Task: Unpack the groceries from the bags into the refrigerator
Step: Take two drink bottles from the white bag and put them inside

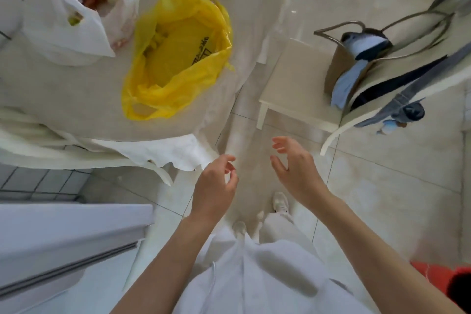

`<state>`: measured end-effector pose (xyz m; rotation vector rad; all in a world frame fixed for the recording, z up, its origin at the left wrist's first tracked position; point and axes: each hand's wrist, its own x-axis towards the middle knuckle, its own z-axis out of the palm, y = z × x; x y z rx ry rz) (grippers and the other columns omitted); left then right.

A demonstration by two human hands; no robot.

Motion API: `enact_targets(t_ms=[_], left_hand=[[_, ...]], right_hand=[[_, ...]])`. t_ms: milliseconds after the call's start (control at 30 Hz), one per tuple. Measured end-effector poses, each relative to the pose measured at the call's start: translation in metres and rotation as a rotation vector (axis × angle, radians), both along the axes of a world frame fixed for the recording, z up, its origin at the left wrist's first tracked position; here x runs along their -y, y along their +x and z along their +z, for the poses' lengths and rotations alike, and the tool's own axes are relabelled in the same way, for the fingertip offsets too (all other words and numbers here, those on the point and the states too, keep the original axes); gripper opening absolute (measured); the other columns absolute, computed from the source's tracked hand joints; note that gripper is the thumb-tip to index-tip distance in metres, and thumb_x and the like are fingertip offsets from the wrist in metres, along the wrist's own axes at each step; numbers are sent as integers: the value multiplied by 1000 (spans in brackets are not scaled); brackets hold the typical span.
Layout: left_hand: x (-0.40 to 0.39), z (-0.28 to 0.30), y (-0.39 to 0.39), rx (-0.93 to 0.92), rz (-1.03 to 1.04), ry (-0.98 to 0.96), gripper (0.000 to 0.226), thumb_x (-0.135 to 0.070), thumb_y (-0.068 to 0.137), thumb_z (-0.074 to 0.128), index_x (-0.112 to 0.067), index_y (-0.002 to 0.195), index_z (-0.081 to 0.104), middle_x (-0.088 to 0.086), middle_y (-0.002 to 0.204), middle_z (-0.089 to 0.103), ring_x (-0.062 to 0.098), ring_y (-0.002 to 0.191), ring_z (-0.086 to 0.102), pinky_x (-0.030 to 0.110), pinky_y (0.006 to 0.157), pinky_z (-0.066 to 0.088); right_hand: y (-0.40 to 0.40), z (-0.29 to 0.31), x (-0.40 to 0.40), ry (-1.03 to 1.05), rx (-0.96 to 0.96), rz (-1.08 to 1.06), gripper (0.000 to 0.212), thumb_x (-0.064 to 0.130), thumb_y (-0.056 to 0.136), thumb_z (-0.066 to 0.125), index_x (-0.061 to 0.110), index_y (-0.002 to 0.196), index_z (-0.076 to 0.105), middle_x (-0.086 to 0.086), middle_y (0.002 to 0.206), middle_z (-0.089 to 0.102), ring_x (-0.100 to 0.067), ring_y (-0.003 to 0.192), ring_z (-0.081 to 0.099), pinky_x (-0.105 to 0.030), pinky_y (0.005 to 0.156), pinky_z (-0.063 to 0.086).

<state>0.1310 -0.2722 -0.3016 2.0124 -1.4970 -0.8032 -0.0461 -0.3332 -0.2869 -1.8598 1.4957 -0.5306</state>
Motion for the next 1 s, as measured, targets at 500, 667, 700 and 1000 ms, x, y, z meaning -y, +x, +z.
enact_targets(t_ms=[500,667,700,1000], left_hand=[[136,0,-29,-21,591,4,22,-13,91,55,-19,111,60,-7,99,66,9,90,60,34,81,53],[168,4,2,15,688,-2,22,-16,93,53,-19,114,59,-6,101,65,9,92,59,30,80,52],[176,5,11,18,711,-7,23,-17,93,52,-20,114,59,-6,101,65,10,93,59,29,80,51],[244,1,123,71,836,-111,25,-12,90,55,-15,114,63,-2,94,67,13,87,62,25,74,48]], right_hand=[[5,-1,234,-28,-57,584,32,17,93,56,9,123,52,-7,118,61,-25,107,59,-40,92,47],[52,10,291,-68,-29,718,31,19,94,54,11,124,51,-6,121,59,-22,107,58,-37,89,47],[64,11,301,-80,-19,744,30,20,94,54,11,123,51,-6,120,60,-22,106,59,-39,88,48],[185,26,368,-168,19,841,33,20,94,56,9,125,54,-6,124,59,-22,110,60,-37,89,51]])
